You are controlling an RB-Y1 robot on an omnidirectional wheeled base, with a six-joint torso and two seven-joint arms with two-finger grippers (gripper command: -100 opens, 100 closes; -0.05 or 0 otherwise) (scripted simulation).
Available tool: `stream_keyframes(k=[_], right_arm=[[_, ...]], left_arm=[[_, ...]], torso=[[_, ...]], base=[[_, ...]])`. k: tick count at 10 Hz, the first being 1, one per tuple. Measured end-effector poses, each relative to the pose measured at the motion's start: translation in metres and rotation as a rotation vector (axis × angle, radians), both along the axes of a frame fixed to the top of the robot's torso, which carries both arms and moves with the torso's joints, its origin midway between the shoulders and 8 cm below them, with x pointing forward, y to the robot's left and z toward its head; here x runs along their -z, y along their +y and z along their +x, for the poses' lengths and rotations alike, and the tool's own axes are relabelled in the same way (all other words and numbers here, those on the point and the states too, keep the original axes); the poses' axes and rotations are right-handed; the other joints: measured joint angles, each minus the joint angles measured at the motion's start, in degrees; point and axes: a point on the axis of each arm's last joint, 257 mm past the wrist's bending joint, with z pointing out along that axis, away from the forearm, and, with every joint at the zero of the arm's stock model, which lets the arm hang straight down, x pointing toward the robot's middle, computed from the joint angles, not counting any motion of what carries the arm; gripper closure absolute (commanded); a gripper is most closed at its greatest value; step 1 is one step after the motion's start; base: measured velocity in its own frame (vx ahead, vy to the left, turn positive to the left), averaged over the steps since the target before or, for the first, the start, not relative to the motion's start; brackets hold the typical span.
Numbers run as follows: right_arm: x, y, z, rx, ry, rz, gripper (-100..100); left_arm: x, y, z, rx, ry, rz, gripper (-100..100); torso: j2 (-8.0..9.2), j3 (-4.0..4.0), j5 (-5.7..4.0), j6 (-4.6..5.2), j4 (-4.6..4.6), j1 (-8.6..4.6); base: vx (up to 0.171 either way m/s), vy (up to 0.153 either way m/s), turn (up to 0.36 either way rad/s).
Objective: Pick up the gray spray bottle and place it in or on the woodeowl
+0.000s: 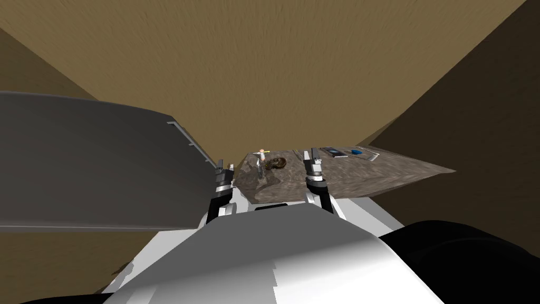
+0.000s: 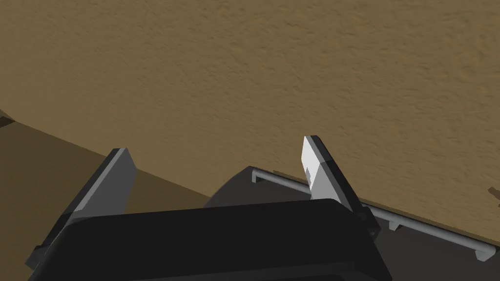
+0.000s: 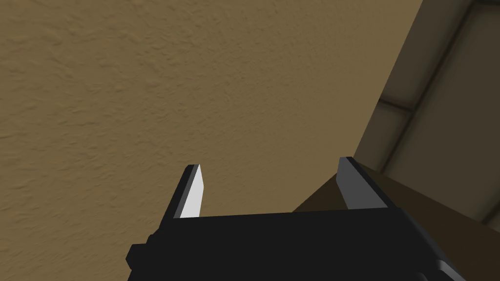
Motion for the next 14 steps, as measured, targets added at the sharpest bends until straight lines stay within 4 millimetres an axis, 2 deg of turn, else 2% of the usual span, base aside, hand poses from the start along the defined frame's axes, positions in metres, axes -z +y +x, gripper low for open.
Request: stream_keyframes(k=[6, 14], right_arm=[[0.0, 0.0, 0.0, 0.0, 0.0, 0.0, 0], [0.0, 0.0, 0.0, 0.0, 0.0, 0.0, 0]], left_arm=[[0.02, 0.001, 0.003, 0.103, 0.089, 0.025, -100], [0.054, 0.022, 0.008, 0.172, 0.229, -0.189, -100]], torso=[[0.29, 0.17, -0.02, 0.01, 0.06, -0.09], [0.28, 0.17, -0.03, -0.01, 0.07, -0.11]], base=[[-0.061, -0.024, -0.072], [-0.078, -0.038, -0.088]])
